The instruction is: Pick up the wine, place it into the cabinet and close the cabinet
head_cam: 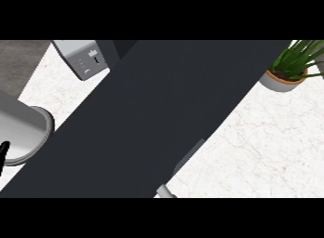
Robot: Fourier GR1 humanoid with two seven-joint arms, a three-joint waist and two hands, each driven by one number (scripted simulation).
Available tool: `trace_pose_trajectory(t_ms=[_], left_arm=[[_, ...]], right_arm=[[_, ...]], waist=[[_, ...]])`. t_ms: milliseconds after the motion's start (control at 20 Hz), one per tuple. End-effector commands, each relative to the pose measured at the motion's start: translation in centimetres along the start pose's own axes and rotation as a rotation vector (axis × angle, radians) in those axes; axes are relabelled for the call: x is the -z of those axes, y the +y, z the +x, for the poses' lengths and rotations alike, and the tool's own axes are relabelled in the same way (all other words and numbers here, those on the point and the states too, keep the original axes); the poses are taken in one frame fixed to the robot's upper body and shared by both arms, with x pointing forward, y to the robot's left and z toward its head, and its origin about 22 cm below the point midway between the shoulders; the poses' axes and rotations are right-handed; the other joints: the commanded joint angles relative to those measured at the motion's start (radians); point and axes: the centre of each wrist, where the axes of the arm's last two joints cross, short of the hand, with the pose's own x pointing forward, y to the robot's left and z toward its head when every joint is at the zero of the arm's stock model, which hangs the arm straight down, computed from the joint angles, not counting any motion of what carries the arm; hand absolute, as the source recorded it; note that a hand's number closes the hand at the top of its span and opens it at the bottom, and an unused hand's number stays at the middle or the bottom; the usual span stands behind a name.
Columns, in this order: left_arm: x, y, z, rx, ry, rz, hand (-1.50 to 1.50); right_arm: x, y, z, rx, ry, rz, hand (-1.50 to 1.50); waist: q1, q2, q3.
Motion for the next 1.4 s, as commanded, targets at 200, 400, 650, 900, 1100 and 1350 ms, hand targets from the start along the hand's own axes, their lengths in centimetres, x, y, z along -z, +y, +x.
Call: trace_pose_trajectory(t_ms=[200, 400, 650, 900, 1100, 1350], left_arm=[[1.2, 2.8, 2.4, -0.02, -0.021, -0.022, -1.5], [1.6, 3.0, 3.0, -0.031, -0.022, -0.051, -1.5], [2.5, 4.5, 3.7, -0.022, -0.027, -0.043, -1.5], [3.6, 4.3, 4.0, -0.023, -0.039, -0.066, -1.5], [3.9, 5.9, 5.0, -0.017, -0.055, -0.027, -1.5], [3.9, 6.6, 6.4, 0.0, -0.052, -0.029, -1.5]], right_arm=[[9.2, 0.3, 1.6, -0.002, 0.008, -0.032, 1.5], [13.9, -0.9, 2.8, -0.044, 0.017, -0.045, 1.5], [18.6, -2.8, 3.7, -0.042, 0.05, -0.041, 1.5], [19.6, -4.1, 1.6, 0.082, 0.251, 0.254, 1.5], [21.5, -6.6, 1.3, 0.148, 0.308, 0.353, 1.5], [23.3, -10.5, -1.5, 0.122, 0.218, 0.114, 1.5]], waist=[[0.017, 0.005, 0.002], [0.042, 0.01, 0.002], [0.023, 0.014, 0.003], [0.039, 0.033, 0.003], [0.013, 0.019, 0.004], [0.009, 0.016, 0.005]])
